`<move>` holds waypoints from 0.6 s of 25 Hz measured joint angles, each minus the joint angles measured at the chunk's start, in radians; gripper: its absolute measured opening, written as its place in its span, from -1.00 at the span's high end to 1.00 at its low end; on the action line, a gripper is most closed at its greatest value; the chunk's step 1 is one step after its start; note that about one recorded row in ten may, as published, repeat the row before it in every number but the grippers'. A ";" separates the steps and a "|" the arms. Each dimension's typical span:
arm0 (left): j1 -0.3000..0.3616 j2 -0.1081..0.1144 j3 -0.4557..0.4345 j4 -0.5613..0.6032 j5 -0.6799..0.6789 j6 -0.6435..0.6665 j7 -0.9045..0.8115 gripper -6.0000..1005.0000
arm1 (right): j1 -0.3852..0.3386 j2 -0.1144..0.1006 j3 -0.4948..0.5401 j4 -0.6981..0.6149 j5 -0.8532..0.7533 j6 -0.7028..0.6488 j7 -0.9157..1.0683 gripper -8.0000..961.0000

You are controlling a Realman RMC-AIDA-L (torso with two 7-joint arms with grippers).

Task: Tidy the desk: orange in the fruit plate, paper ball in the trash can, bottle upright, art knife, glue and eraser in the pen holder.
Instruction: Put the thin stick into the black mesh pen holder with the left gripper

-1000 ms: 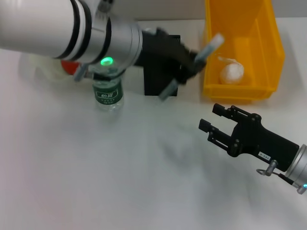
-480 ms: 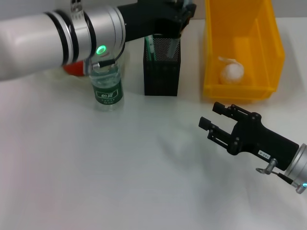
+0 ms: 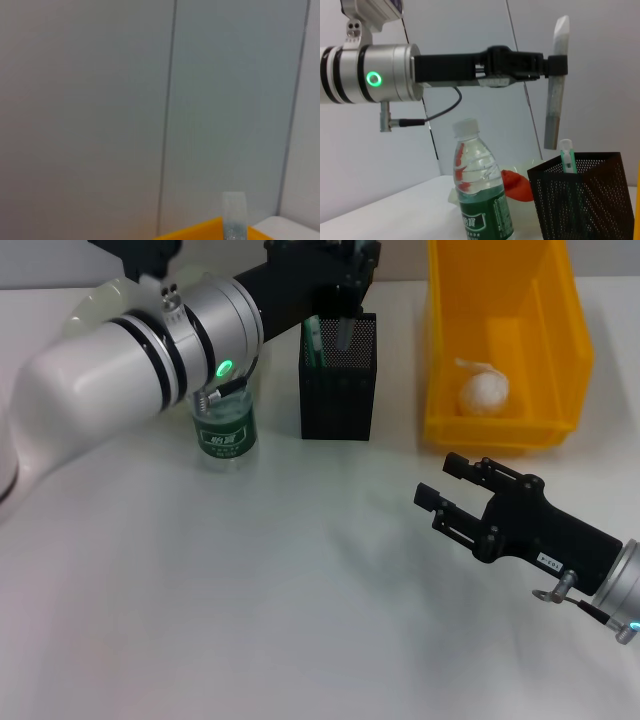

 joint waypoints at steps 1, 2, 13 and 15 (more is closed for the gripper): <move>0.000 0.000 0.000 0.000 0.000 0.000 0.000 0.69 | 0.000 0.000 0.000 0.000 0.000 0.000 0.000 -0.24; 0.000 0.000 0.014 -0.003 -0.006 -0.027 0.009 0.69 | 0.000 0.000 0.000 0.000 0.000 0.000 0.000 -0.24; -0.054 0.000 0.044 -0.083 -0.010 -0.082 0.018 0.67 | 0.001 0.000 0.000 0.001 0.000 0.000 0.000 -0.24; -0.078 0.000 0.044 -0.114 -0.011 -0.085 0.019 0.67 | 0.001 0.000 0.000 0.001 0.000 -0.002 0.000 -0.24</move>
